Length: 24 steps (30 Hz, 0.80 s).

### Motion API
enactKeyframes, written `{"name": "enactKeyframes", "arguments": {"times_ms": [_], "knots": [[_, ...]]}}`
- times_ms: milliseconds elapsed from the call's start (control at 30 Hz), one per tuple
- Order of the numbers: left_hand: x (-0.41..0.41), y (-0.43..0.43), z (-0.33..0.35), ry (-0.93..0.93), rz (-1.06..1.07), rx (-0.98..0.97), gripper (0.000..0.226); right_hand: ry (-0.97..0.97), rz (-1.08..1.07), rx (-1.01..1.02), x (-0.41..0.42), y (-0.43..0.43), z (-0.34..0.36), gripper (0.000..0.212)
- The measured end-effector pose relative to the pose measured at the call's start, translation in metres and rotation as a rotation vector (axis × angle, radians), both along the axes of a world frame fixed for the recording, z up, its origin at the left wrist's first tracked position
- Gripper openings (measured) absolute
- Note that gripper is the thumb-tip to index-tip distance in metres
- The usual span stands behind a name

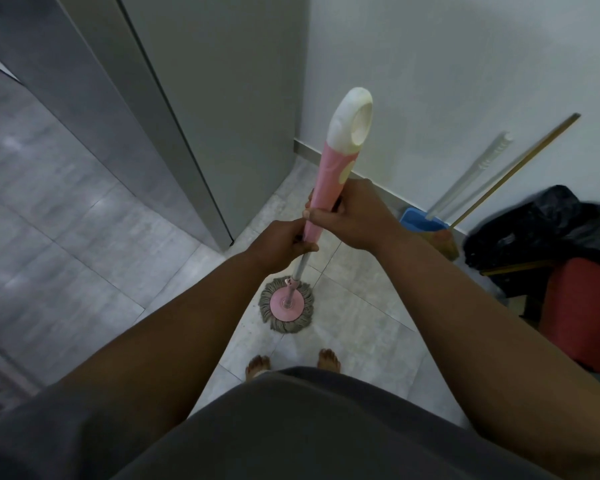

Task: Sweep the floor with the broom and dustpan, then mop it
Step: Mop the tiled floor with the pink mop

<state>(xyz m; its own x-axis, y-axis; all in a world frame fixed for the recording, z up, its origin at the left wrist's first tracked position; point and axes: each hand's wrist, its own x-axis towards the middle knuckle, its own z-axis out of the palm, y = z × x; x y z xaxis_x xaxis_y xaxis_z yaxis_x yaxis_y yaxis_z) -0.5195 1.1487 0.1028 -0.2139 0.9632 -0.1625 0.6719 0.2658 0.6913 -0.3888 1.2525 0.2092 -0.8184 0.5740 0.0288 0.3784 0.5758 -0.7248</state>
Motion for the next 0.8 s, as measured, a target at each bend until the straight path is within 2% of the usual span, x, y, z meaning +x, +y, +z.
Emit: {"name": "enactKeyframes", "arguments": {"times_ms": [267, 467, 800], "knots": [[-0.008, 0.015, -0.002, -0.064, 0.063, -0.005, 0.036, 0.005, -0.014, 0.094, -0.011, 0.004, 0.003, 0.018], [-0.008, 0.027, -0.003, -0.093, 0.019, -0.034, 0.041, -0.034, -0.144, 0.026, -0.005, 0.006, -0.004, 0.031], [-0.003, 0.022, -0.016, -0.129, -0.038, 0.022, 0.039, -0.04, -0.319, -0.067, 0.008, -0.018, -0.007, 0.024]]}}
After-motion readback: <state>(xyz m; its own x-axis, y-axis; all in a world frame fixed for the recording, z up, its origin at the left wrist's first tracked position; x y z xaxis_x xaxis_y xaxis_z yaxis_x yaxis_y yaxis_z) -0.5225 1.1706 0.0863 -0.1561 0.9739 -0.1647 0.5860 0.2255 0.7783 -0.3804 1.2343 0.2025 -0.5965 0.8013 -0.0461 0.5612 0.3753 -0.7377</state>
